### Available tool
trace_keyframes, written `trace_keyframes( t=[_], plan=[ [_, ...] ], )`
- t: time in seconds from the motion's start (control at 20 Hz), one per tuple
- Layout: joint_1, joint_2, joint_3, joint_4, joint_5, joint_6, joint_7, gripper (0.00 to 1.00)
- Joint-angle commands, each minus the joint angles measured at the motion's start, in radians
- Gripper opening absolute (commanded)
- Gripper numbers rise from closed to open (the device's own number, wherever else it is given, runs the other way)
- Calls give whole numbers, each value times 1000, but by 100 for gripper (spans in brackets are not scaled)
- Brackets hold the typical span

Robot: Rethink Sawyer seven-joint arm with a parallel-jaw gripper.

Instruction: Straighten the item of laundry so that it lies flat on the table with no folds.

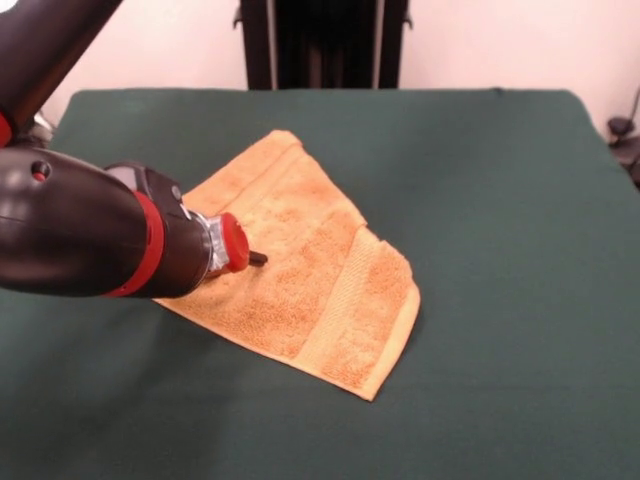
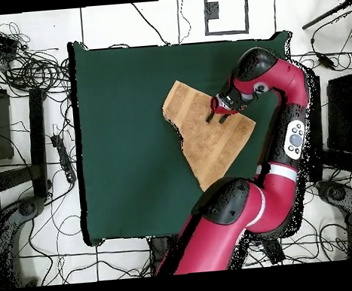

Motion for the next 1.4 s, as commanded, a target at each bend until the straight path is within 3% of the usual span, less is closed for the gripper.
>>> trace_keyframes(
  t=[0.05, 0.85, 1.15, 1.4],
  plan=[
    [-39, 150, 95, -36, -304, -551, -373, 100],
    [-85, 140, 268, -44, -486, -544, -534, 100],
    [-73, 117, 276, -24, -487, -498, -382, 100],
    [-34, 47, 226, 24, -411, -420, -280, 100]
  ],
)
